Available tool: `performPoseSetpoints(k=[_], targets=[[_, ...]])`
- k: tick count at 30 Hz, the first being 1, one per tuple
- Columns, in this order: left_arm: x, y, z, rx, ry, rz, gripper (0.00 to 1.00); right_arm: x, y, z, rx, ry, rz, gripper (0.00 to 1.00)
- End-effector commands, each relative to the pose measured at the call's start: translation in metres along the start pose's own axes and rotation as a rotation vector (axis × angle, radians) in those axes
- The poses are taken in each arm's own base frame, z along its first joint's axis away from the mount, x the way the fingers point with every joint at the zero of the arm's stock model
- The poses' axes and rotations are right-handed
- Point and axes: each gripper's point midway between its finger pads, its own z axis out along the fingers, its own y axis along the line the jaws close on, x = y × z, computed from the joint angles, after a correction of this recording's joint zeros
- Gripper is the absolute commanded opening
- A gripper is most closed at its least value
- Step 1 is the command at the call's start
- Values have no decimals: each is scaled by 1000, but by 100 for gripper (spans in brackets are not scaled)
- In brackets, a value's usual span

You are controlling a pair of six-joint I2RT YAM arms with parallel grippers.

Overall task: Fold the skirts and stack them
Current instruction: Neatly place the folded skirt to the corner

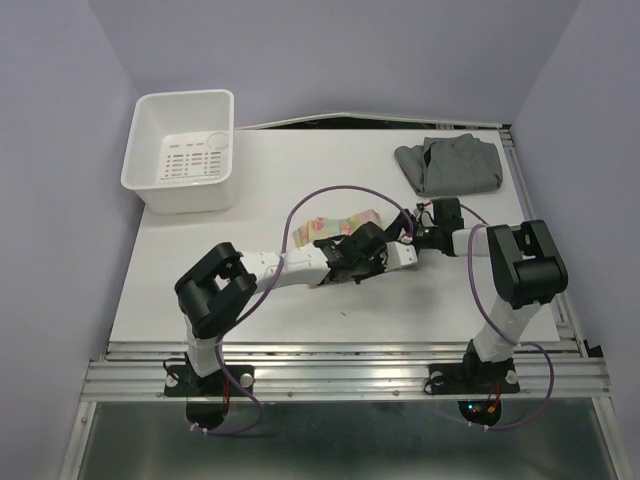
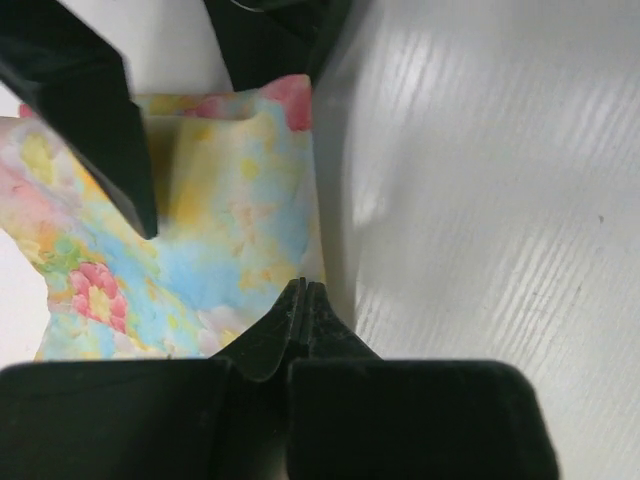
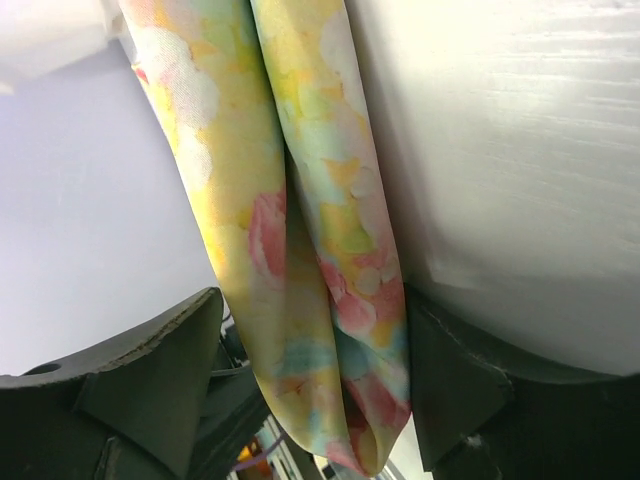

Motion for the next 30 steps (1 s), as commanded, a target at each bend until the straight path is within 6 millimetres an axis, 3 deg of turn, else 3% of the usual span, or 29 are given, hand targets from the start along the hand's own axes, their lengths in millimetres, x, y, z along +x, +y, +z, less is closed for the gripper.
performPoseSetpoints(k=[1,7,11,13,16,18,19,20,21,22,23,24,26,30], targets=[[-40,25,-12,-26,-123,-79,0,-11,-3,4,25,-130,-23,74],[-41,23,-12,-9,-129,-60,0,-11,-7,13,30,-103,-37,61],[-43,25,-17,-18,-135,-62,2,-28,6,12,15,-146,-147,32],[-51,29,-34,-30,-166,-78,16,-48,22,10,18,-193,-249,16],[-58,36,-59,-31,-193,-116,35,-69,34,4,61,-239,-376,1],[-56,42,-72,-1,-195,-146,43,-91,50,-1,90,-287,-469,1],[-44,52,-79,11,-171,-174,64,-98,54,-3,107,-299,-507,1],[-45,55,-87,40,-192,-187,72,-106,58,-4,121,-308,-580,1],[-46,64,-99,29,-211,-204,73,-119,69,-8,139,-334,-622,1],[-33,79,-105,15,-192,-240,74,-128,70,-7,156,-348,-649,1],[-32,87,-114,5,-202,-252,74,-132,67,-8,190,-339,-695,1],[-24,93,-117,-4,-184,-271,74,-144,76,-11,211,-362,-732,1],[-9,111,-126,-39,-169,-303,74,-160,68,-9,272,-375,-804,1],[16,123,-135,-80,-137,-346,74,-197,72,-17,329,-421,-924,1]])
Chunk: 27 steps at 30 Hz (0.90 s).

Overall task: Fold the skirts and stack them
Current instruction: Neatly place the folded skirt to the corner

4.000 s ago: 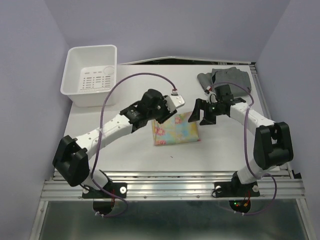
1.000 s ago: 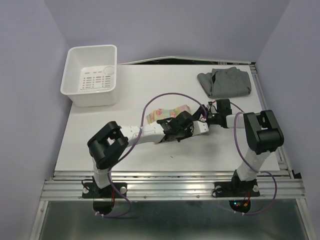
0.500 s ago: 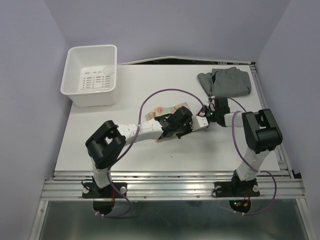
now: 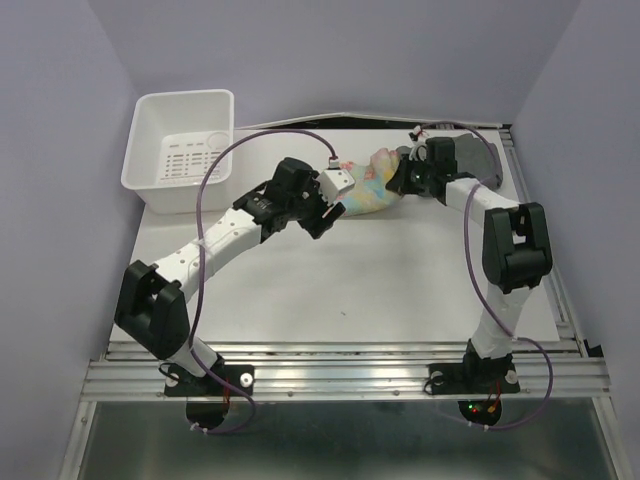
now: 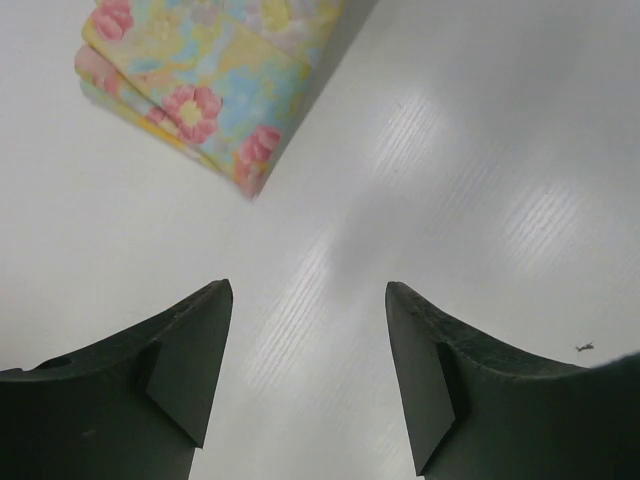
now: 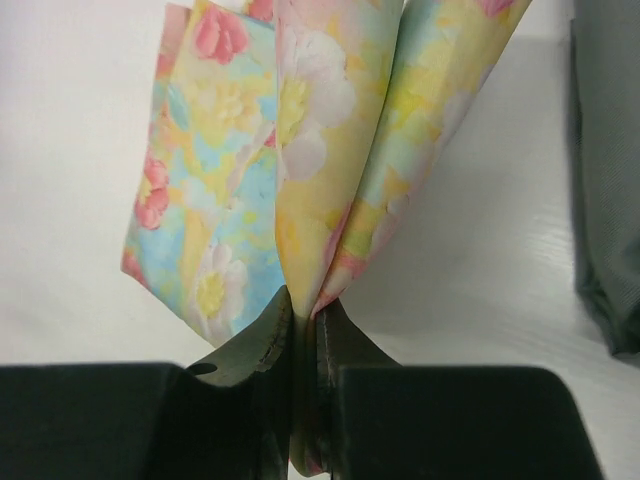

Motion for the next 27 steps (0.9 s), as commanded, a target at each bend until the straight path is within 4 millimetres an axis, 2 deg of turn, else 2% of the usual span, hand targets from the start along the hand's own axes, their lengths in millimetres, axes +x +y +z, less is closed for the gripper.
performPoseSetpoints(k=[1,2,3,5,7,9,13,17,24,27], targets=[[7,0,-19,19,8,-31,74,-27,-30,7,94,-18,-214,1],[10,2,-20,12,11,-38,74,-33,-38,7,99,-12,-265,1],[16,3,-22,8,18,-46,74,-41,-36,11,87,6,-278,1],[20,4,-24,3,27,-56,75,-57,-50,8,106,-3,-307,1],[24,5,-29,0,24,-61,75,-82,-60,3,121,-42,-329,1],[27,6,-30,-1,26,-61,75,-105,-62,-4,124,-79,-342,1],[32,8,-30,-2,35,-65,75,-127,-79,-13,157,-103,-338,1],[29,7,-27,11,39,-65,75,-139,-96,-25,180,-110,-340,1],[31,8,-23,17,53,-62,75,-167,-101,-50,197,-156,-374,1],[31,8,-22,18,54,-63,74,-172,-101,-62,187,-157,-374,1]])
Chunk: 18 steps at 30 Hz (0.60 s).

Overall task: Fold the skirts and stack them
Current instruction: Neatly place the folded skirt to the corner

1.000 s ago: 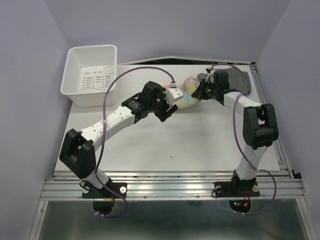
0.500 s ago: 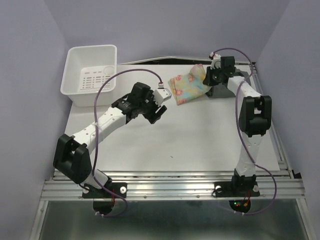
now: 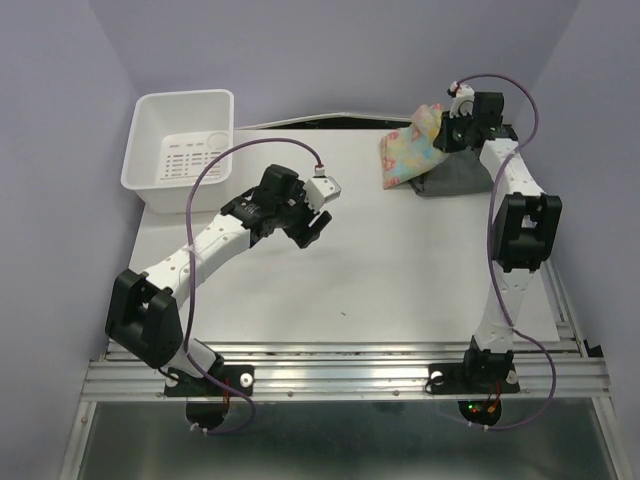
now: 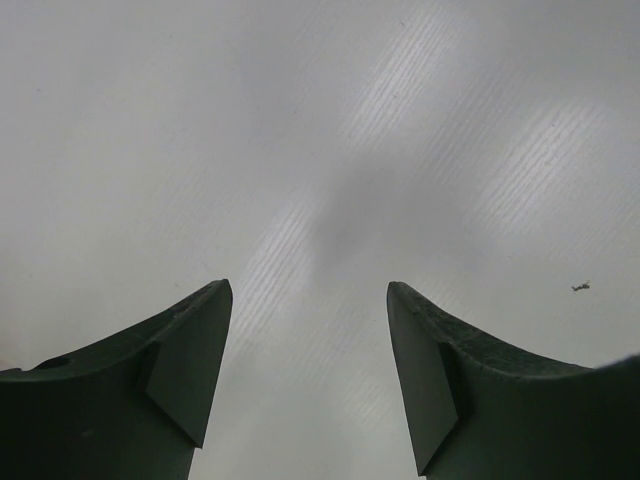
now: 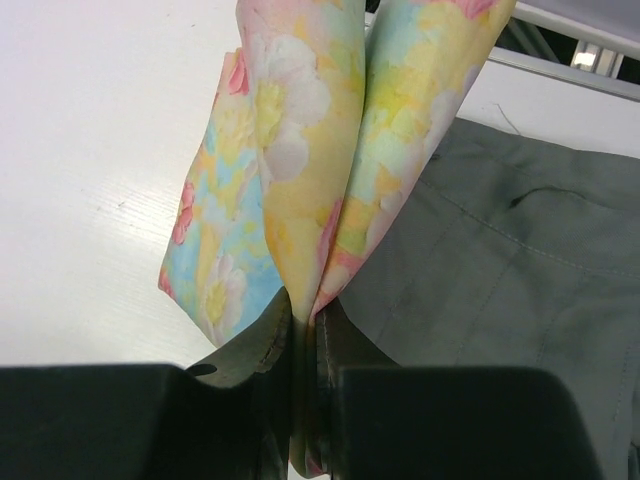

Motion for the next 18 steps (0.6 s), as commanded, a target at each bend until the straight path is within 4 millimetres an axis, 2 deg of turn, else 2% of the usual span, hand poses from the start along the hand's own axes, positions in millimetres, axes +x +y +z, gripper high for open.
performPoseSetpoints(k=[1,4,6,7,9,18], targets=[[-11,1,-3,7,-26,9,74,-43,-10,-25,-1,-93,-57,1],[-10,2,-3,8,-21,11,74,-49,-14,-33,1,-105,-64,1],[-11,2,-2,6,-20,13,74,-50,-26,-39,16,-112,-52,1],[-10,2,-2,7,-17,14,74,-53,-24,-41,7,-118,-52,1],[-9,3,-2,6,-14,15,74,-53,-33,-46,6,-123,-18,1],[-8,1,3,21,0,21,74,-80,-42,-73,-47,-200,79,1]])
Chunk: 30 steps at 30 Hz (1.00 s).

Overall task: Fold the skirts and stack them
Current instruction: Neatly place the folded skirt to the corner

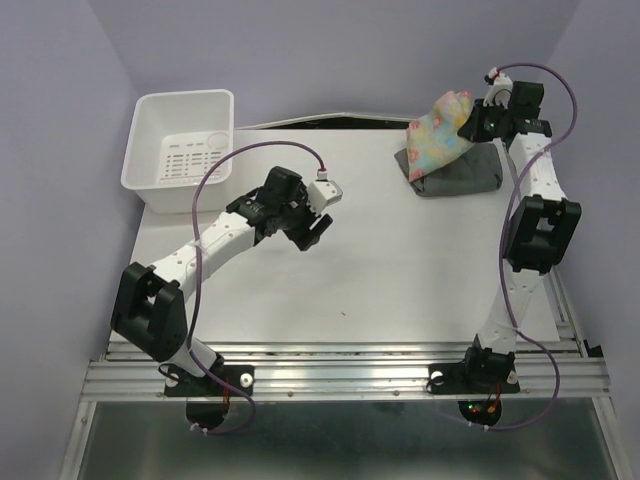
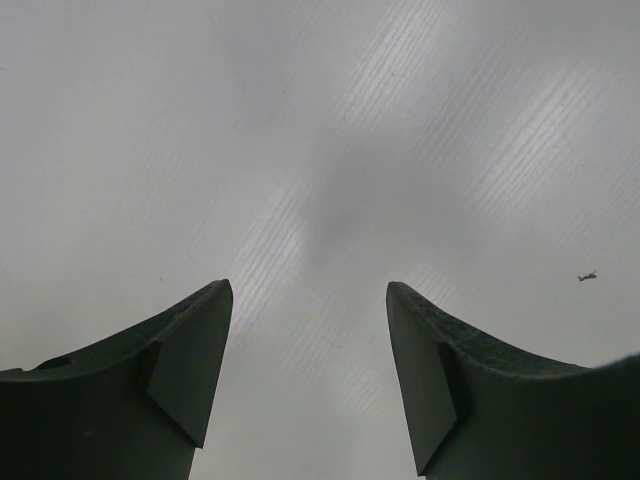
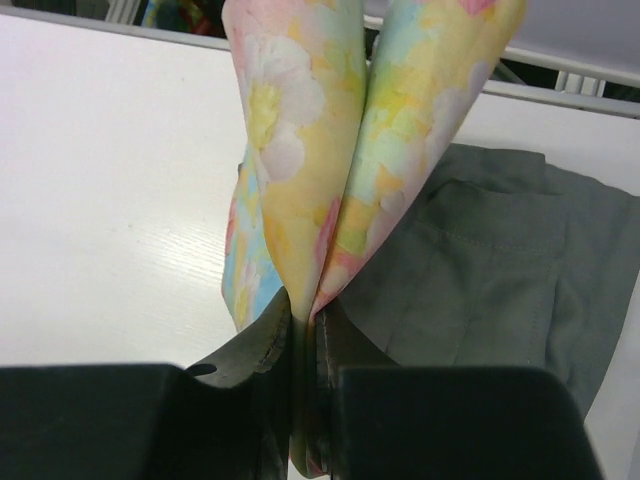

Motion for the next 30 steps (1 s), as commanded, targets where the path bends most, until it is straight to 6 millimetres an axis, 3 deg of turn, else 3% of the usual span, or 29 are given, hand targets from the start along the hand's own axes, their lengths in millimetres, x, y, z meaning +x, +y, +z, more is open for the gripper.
performPoseSetpoints(k=[1,6,14,18,27,30], targets=[[-20,3,-7,2,-46,24,74,-58,5,-31,-44,-147,-14,1],[-18,3,-5,6,-35,25,74,-53,-11,-32,-35,-144,6,1],[-16,2,-1,21,-15,21,73,1,-35,-6,-69,-29,51,1],[-14,2,0,26,-8,20,72,16,-57,-3,-64,-14,88,1],[-12,1,5,43,18,9,72,29,-94,-1,-83,-25,114,2],[-11,1,6,46,24,5,72,31,-99,2,-101,-32,113,8]])
